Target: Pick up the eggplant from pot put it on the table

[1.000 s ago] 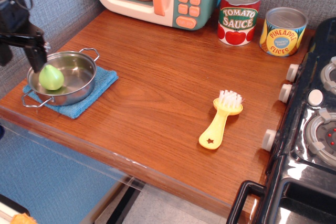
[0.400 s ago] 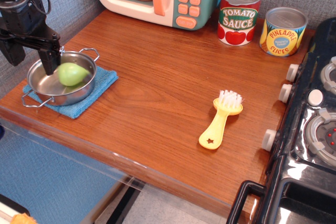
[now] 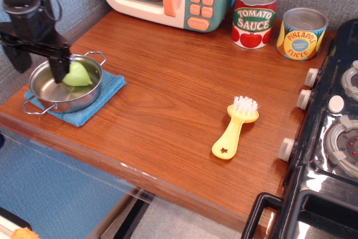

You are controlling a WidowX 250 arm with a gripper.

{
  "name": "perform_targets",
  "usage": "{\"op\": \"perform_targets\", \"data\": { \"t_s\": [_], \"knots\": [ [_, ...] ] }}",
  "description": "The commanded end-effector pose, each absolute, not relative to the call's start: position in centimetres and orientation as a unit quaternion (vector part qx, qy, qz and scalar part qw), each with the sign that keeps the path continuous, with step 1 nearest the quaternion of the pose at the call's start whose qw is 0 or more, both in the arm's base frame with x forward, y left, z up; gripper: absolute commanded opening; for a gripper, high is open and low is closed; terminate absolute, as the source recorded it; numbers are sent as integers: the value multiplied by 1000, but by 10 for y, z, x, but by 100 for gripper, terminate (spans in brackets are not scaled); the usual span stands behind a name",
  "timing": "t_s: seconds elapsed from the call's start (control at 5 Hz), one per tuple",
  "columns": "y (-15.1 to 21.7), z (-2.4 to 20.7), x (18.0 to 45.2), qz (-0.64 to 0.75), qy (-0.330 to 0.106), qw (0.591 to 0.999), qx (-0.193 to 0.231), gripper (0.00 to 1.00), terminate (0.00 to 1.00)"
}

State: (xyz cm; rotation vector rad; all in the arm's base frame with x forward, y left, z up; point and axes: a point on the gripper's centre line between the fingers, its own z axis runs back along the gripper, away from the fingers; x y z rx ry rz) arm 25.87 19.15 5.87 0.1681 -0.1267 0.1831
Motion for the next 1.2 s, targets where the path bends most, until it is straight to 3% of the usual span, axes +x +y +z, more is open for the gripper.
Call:
{"op": "perform_targets", "data": {
  "t_s": [0.0,0.8,1.0],
  "knots": [
    [182,53,276,79,-72,989,107,100,0],
    [177,26,307,99,-47,986,127,100,0],
    [192,22,307,115,-43,985,118,0,0]
  ]
}}
